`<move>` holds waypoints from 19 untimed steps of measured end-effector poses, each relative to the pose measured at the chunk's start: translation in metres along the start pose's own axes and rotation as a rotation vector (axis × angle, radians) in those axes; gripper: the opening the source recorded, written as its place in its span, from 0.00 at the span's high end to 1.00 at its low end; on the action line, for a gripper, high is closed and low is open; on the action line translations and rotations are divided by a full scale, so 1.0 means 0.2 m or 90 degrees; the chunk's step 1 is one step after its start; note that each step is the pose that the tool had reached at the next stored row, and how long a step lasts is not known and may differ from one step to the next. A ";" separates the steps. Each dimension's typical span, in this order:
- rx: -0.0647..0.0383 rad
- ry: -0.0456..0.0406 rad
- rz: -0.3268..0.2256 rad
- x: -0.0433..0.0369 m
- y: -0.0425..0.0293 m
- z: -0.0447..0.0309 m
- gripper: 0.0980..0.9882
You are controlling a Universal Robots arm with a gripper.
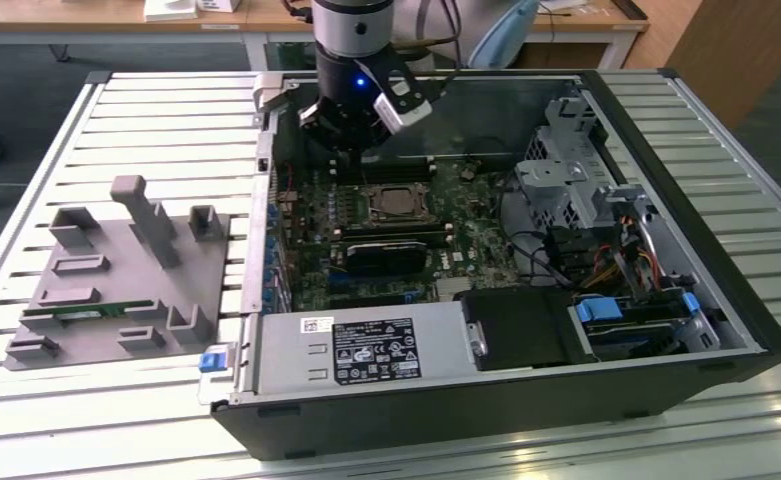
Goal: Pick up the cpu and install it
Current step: 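Install the first cpu locking lever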
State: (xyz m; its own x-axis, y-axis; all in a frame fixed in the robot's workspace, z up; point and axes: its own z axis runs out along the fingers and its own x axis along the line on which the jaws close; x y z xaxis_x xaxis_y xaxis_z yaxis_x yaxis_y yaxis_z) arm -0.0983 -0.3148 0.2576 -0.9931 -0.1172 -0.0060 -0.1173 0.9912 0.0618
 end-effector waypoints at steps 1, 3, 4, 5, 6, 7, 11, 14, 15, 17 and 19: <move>0.000 0.0000 0.000 0.005 0.001 0.000 0.99; 0.000 0.0000 0.000 0.010 0.008 0.001 0.99; 0.000 0.0001 0.000 0.012 0.014 0.001 0.99; 0.000 0.0000 0.000 0.012 0.022 0.002 0.99; 0.000 -0.0001 0.002 0.012 0.030 0.003 0.99; 0.000 -0.0002 0.004 0.012 0.036 0.004 0.99; 0.000 -0.0009 0.015 0.011 0.054 0.008 0.99; 0.000 -0.0012 0.020 0.010 0.071 0.010 0.99; 0.000 -0.0012 0.020 0.009 0.075 0.010 0.99; 0.000 -0.0012 0.020 0.009 0.076 0.010 0.99; 0.000 -0.0013 0.020 0.009 0.076 0.010 0.99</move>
State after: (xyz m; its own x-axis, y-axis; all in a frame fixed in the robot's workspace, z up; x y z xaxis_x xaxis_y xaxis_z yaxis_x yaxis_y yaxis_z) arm -0.1018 -0.2997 0.2565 -0.9964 -0.0851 -0.0061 -0.0853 0.9944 0.0619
